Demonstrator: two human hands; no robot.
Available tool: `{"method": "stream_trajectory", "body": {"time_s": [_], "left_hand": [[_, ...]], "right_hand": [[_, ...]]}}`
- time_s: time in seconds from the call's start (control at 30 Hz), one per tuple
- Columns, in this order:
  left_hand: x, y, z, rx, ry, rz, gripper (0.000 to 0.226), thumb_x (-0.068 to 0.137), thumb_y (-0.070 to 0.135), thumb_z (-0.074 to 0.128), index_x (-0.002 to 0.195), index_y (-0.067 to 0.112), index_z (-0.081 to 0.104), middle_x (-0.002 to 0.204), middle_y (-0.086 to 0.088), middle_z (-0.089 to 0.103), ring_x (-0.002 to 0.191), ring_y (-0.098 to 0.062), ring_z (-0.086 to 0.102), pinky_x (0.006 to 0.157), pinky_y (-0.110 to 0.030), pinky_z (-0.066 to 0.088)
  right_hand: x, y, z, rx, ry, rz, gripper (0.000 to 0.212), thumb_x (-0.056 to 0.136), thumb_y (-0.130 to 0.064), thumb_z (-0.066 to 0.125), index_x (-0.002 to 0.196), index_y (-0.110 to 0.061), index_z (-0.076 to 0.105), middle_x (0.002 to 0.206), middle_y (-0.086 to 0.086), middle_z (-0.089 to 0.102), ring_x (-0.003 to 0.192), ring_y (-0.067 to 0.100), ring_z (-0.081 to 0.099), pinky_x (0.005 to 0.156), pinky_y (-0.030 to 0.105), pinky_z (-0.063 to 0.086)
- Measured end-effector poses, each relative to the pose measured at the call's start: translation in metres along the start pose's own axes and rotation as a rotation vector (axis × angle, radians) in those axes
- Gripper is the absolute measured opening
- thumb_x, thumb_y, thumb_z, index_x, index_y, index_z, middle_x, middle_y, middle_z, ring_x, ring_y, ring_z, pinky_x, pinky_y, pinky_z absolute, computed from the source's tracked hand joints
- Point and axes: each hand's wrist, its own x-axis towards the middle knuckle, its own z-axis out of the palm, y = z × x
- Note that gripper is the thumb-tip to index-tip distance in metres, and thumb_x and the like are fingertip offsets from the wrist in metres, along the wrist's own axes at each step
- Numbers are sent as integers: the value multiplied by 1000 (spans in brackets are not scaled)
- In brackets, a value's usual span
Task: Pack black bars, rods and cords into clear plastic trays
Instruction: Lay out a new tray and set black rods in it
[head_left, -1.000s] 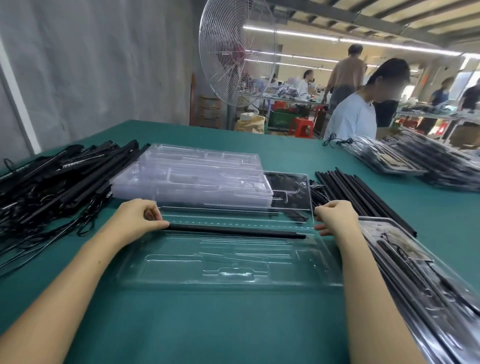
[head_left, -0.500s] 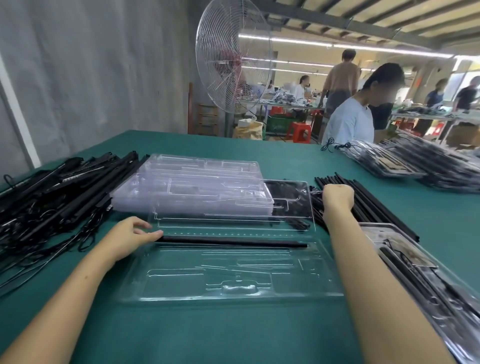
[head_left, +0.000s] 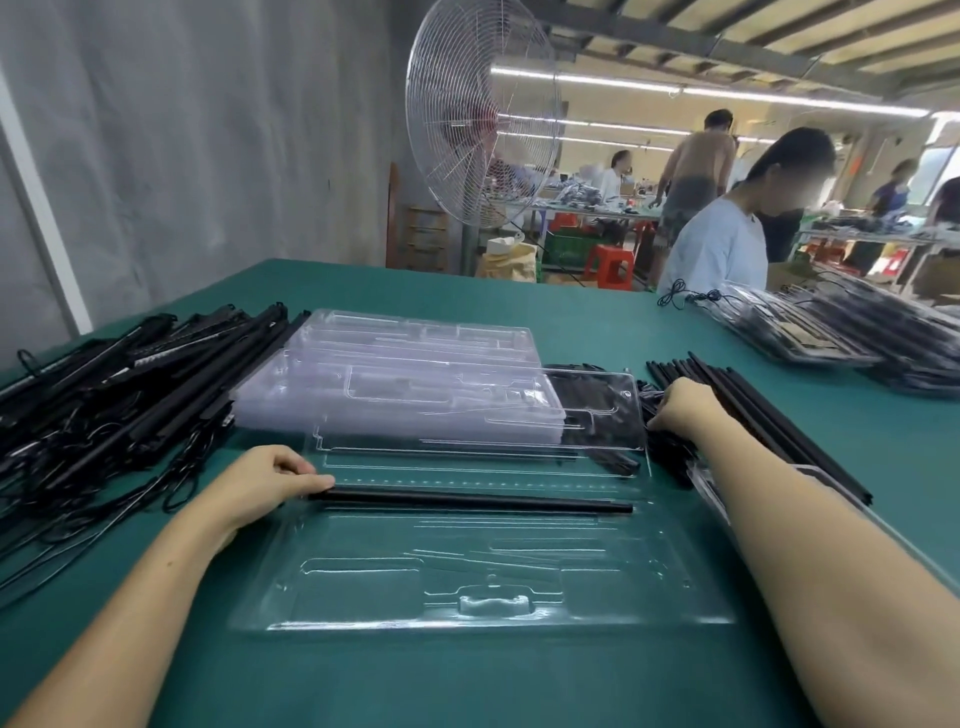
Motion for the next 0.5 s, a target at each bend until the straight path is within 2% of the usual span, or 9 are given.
{"method": "stream_trajectory", "body": {"time_s": [0.13,0.23,0.3,0.33,0.43,0.5], "left_hand": [[2,0,1,21,6,4,26,64,31,86,71,12,69,65,2,66,65,-13,56,58,-28,37],[2,0,3,30,23,6,27,64,32,85,70,13,68,66,2,66,66,-12,55,57,-27,37],[2,1,2,36,9,5,29,64,37,84,70,14,68,65,4,65,65,-11,55,57,-27,37],[1,1,1,38,-7,2,32,63,42,83,70,15,68,66,5,65,65,-11,55,57,-26,37],[-2,3,-3,39,-64,8,51,51,60,77,74,15,67,69,3,66,67,-11,57,62,-26,40],[-4,3,-4,41,-91,20,58,44,62,76,77,15,67,71,2,66,69,-12,57,63,-26,40]], "right_hand": [[-3,-5,7,-75,-44,-55,29,75,-19,77,75,-7,51,82,12,57,84,28,60,77,38,50],[-1,-6,13,-132,-26,-75,19,79,-11,72,85,-4,56,90,13,60,90,30,62,83,41,51],[0,-7,15,-132,0,-70,12,81,-3,65,79,-5,53,87,14,59,85,29,61,76,36,51],[1,-7,16,-122,12,-65,16,81,-2,62,73,-5,50,82,13,56,81,28,60,71,33,49],[4,-5,16,-97,58,-73,28,81,2,52,61,-8,36,65,10,43,60,21,46,52,26,35],[4,-5,17,-99,74,-80,30,82,3,47,60,-10,31,61,7,37,53,17,37,47,25,26]]}}
